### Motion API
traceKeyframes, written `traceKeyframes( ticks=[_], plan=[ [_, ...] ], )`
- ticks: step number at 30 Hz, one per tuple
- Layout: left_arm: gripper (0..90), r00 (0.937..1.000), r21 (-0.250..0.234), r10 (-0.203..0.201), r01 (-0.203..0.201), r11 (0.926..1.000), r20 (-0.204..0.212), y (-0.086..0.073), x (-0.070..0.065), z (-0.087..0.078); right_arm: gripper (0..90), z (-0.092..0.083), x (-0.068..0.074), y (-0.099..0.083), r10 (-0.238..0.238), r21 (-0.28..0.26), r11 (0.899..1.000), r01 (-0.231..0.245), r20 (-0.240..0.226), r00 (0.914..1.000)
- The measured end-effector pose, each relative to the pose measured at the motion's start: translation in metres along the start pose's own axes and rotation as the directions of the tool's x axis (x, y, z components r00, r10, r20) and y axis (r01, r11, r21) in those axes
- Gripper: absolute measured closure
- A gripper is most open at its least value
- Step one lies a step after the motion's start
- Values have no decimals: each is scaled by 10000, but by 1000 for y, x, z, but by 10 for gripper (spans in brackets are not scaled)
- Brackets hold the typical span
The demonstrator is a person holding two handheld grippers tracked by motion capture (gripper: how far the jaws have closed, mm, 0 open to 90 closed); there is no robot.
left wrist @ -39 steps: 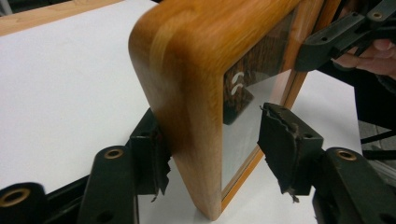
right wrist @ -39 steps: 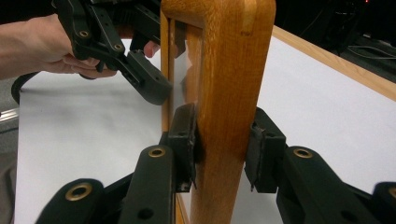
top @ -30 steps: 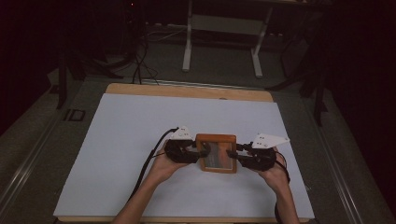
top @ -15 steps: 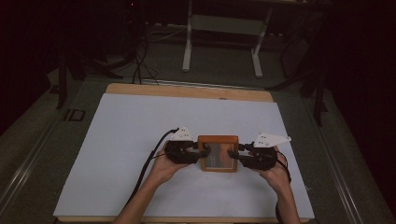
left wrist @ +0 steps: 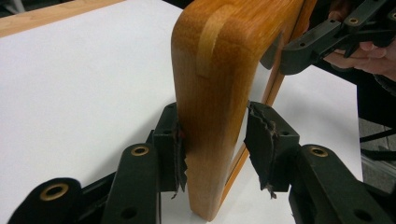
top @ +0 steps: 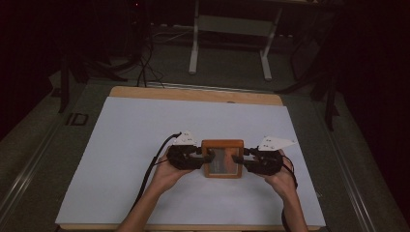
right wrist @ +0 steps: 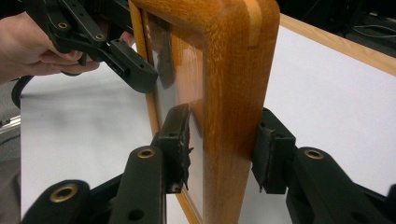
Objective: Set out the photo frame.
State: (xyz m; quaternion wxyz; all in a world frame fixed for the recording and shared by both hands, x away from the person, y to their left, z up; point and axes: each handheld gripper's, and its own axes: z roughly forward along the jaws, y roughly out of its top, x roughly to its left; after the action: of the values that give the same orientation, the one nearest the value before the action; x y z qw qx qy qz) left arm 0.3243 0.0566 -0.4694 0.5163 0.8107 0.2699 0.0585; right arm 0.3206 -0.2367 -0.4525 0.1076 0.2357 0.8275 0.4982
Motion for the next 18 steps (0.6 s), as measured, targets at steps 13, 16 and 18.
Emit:
traceKeyframes(
  ticks=[13, 16, 18],
  plan=[
    [583, 9993, -59, -257, 255, 9997, -262, 0, 2, -16, 604, 11, 4, 7, 204, -171, 9996, -208, -228, 9995],
    [580, 9988, -22, -319, 318, 9995, -363, -1, 4, -21, 601, 15, 7, 9, 257, -158, 9995, -261, -226, 9994],
    [579, 9984, 1, -355, 356, 9994, -439, -1, 5, -24, 597, 18, 8, 10, 330, -178, 9993, -334, -226, 9992]
  ],
)
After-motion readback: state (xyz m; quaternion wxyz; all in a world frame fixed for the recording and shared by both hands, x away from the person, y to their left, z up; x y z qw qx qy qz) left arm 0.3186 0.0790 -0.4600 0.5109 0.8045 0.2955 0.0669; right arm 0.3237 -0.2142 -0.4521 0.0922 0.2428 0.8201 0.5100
